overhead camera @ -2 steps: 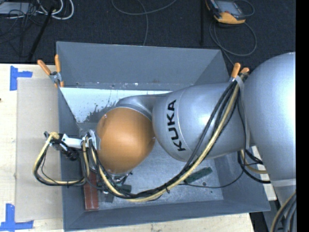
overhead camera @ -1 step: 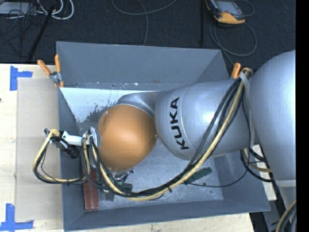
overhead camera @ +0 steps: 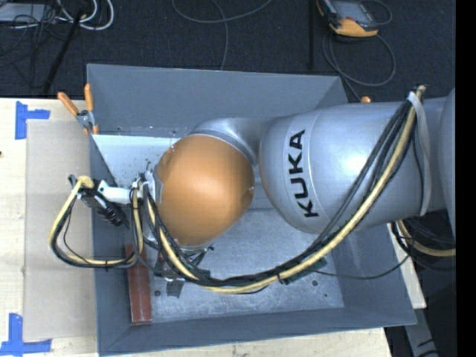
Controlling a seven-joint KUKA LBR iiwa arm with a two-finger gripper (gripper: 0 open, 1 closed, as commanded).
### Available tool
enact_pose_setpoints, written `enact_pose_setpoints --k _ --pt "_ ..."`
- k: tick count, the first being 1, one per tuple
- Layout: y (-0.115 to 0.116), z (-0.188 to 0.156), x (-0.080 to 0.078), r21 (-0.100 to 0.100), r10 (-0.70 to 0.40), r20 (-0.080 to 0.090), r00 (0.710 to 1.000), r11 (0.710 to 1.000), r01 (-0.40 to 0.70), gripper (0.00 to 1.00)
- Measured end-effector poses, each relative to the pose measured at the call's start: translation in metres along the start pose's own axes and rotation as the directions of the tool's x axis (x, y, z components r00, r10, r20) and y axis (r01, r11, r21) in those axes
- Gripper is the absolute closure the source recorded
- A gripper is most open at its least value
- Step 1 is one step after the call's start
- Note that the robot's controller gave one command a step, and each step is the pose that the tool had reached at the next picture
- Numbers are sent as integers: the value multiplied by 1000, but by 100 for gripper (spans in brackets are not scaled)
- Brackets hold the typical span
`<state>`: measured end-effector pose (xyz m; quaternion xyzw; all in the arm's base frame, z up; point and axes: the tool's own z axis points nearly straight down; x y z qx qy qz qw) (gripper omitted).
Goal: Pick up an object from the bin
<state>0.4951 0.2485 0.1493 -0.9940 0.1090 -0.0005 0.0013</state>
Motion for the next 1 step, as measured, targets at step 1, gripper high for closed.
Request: enact_pose_setpoints --k 1 --pt "-1 -34 -1 -1 8 2 1000 1000 -8 100"
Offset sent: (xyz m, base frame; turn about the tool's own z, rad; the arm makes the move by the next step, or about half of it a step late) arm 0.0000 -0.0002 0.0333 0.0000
